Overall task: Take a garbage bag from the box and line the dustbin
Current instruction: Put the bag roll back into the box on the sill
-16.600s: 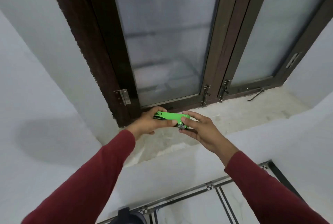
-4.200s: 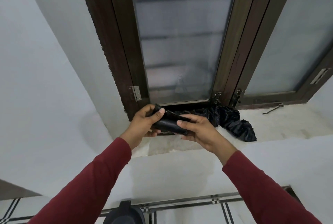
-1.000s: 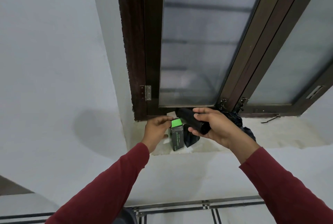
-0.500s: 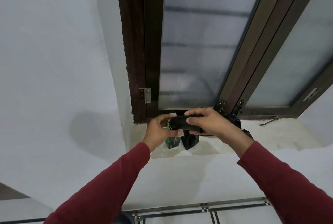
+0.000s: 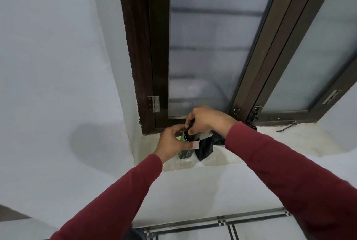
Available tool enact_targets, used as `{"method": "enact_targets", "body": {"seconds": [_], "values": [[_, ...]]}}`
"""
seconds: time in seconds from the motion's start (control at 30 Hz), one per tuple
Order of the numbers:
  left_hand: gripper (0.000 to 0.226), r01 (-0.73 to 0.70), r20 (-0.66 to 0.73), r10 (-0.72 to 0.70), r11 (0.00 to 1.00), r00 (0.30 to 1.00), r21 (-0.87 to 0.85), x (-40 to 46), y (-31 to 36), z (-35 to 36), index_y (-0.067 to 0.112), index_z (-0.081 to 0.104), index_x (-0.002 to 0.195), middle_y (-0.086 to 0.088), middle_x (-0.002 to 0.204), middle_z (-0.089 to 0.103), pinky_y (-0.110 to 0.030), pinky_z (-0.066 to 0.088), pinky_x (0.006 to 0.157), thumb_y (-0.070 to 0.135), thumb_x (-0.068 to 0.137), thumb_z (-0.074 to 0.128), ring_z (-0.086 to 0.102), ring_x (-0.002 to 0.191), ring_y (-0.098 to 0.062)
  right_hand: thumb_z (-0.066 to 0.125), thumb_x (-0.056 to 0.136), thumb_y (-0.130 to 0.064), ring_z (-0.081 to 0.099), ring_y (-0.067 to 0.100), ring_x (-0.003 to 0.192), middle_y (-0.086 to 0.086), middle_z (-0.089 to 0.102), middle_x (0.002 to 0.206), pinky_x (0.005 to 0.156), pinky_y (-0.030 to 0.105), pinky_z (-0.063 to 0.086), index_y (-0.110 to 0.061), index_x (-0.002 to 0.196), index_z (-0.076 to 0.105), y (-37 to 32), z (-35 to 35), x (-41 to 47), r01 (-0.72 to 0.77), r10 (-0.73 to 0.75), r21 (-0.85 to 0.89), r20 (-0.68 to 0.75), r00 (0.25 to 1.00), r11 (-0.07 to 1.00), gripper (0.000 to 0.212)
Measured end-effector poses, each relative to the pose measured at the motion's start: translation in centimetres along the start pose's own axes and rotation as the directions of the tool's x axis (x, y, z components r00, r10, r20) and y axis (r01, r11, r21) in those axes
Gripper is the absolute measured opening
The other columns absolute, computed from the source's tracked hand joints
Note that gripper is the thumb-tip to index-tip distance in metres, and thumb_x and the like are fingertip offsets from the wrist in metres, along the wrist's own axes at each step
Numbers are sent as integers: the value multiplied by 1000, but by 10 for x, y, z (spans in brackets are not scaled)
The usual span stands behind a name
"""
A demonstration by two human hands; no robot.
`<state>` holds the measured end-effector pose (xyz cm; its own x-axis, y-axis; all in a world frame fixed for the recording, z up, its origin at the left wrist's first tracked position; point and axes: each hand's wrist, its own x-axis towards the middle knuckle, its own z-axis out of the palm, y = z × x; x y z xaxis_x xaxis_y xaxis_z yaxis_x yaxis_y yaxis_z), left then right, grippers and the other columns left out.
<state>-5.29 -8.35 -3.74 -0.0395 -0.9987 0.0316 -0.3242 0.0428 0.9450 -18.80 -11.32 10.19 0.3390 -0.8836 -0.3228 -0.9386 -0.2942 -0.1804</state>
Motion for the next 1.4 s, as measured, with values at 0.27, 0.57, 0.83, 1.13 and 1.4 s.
{"method": "enact_targets", "body": {"seconds": [0.27, 0.57, 0.83, 1.13, 1.4], "values": [[83, 4, 42, -2, 999, 999, -50, -2, -10, -3, 38, 64, 129, 17, 132, 64, -32, 49, 107, 24, 56, 100, 56, 127, -6, 81, 84, -24, 70, 14, 99, -3, 76, 106, 89, 32, 58, -26, 110, 79, 31, 35, -2, 43, 38, 270, -289, 957, 962, 26], [29, 2, -159, -45, 967, 986, -256, -4, -11, 5, 18, 71, 113, 0, 110, 76, -29, 62, 83, 9, 86, 81, 72, 109, -19, 80, 85, -18, 74, 17, 83, 6, 77, 105, 68, 28, 63, -15, 116, 73, 51, 75, 3, -62, 461, 949, -92, 882, 309, 31], [39, -83, -81, 74, 990, 994, -113, -11, -16, 4, 27, 74, 116, 12, 116, 74, -23, 53, 98, 15, 80, 85, 66, 114, -3, 86, 77, -42, 71, 2, 92, -13, 76, 94, 84, 25, 59, -33, 107, 78, 36, 98, 5, 141, 301, 832, -345, 889, 537, 32], [64, -86, -88, 76, 989, 993, -123, -12, -18, 4, 33, 55, 129, 8, 120, 70, -26, 58, 94, 10, 78, 86, 67, 115, -10, 80, 84, -27, 65, 14, 101, -4, 67, 117, 84, 27, 54, -25, 110, 72, 27, 125, 2, 205, 152, 500, -582, 799, 841, 27], [34, -152, -129, 151, 988, 980, 6, -10, -10, -5, 28, 74, 113, 8, 120, 72, -30, 58, 96, 16, 83, 85, 69, 109, -11, 65, 90, -19, 51, 15, 133, -2, 53, 149, 104, 19, 38, -29, 133, 67, 30, 122, -3, 198, 110, 651, -401, 910, 733, 44]]}}
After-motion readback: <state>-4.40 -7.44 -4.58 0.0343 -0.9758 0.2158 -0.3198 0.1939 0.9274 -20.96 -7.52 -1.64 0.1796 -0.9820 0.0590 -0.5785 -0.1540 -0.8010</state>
